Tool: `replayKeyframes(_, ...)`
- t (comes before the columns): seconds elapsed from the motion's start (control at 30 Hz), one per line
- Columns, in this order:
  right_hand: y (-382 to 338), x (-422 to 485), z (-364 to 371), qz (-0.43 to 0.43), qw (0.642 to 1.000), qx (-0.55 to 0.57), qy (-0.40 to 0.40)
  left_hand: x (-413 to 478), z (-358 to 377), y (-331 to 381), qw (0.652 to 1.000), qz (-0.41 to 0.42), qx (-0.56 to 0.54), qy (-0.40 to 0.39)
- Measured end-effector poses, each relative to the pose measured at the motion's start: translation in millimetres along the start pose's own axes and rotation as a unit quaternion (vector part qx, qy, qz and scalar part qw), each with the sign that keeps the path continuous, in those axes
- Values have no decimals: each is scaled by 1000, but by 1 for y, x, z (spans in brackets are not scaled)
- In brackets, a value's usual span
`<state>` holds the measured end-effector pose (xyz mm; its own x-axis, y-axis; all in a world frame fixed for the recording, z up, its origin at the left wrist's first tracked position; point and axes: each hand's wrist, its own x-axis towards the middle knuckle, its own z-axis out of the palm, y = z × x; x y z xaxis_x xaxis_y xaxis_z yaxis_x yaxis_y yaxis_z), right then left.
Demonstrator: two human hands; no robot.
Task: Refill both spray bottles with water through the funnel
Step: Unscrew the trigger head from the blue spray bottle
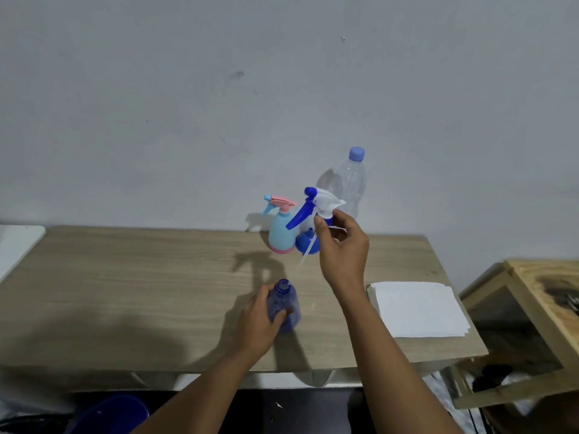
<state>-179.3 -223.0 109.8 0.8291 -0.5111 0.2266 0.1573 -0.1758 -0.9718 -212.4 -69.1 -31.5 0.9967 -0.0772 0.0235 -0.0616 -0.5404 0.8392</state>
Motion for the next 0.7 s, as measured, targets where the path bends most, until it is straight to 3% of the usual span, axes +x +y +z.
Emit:
replayKeyframes(0.17, 11, 25, -28, 28, 997, -59, 41, 0, -2, 2, 1000, 12, -7, 16)
replayKeyframes(0.3, 63, 31, -42, 109, 979, -170, -15, 0, -1, 1, 999, 9, -29, 13)
replayKeyframes(0.47, 122, 9, -56, 200, 924, -308, -110, -7, -2, 4, 999, 6, -32, 8)
replayKeyframes(0.7, 172, 0, -58, 239, 905, -326, -130, -6, 1, 1, 1000, -1, -19, 0)
